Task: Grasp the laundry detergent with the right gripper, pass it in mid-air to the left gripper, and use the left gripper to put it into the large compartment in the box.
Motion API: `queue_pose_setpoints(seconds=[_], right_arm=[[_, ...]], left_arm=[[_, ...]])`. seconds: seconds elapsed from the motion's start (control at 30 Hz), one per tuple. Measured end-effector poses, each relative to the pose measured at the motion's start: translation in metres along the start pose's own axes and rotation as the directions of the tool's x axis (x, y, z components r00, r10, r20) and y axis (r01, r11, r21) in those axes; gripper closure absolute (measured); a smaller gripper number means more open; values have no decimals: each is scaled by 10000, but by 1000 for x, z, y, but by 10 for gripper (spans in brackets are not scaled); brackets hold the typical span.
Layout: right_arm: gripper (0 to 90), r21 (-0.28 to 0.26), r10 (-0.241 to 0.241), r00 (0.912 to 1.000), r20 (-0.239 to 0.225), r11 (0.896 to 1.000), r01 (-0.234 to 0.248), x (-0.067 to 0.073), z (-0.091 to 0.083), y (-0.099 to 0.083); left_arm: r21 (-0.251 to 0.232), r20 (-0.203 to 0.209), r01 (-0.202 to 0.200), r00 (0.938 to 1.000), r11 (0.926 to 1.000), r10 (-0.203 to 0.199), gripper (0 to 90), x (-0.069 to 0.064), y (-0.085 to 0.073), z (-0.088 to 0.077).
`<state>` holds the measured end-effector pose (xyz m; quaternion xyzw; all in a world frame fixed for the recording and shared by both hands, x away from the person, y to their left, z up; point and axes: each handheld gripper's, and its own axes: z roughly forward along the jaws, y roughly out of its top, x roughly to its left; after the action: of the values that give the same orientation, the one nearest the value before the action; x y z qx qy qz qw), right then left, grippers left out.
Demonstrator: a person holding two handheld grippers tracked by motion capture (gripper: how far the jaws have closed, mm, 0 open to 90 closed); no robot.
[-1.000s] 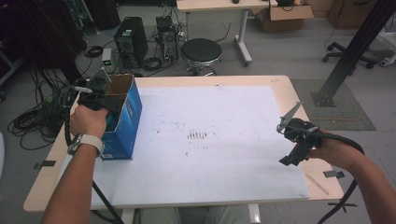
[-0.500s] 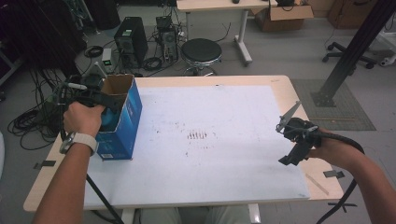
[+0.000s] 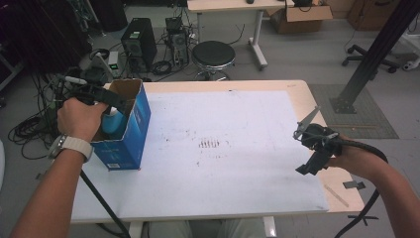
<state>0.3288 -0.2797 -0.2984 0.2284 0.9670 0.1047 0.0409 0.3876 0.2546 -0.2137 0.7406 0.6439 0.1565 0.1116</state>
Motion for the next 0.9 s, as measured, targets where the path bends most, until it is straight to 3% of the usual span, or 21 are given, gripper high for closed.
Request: queue_pose_setpoints(seconds=[0.27,0.47,0.63,0.9], right_arm=[[72,27,15,10000,25,10000,-15,1,-4,0],[72,18,33,10000,34,10000,-33,3,-7,-1],[71,7,17,10000,31,10000,-17,3,-8,-1],[71,54,-24,10000,-60,10000,24,3,-7,-1]], left_arm=[[-210,264,-731,9969,9971,737,88,-14,2,-22],[-381,524,-1282,9901,9910,1301,81,-26,4,-36],[-362,655,-1987,9774,9794,2008,78,-42,5,-45],[-369,898,-2756,9564,9606,2778,76,-63,10,-50]])
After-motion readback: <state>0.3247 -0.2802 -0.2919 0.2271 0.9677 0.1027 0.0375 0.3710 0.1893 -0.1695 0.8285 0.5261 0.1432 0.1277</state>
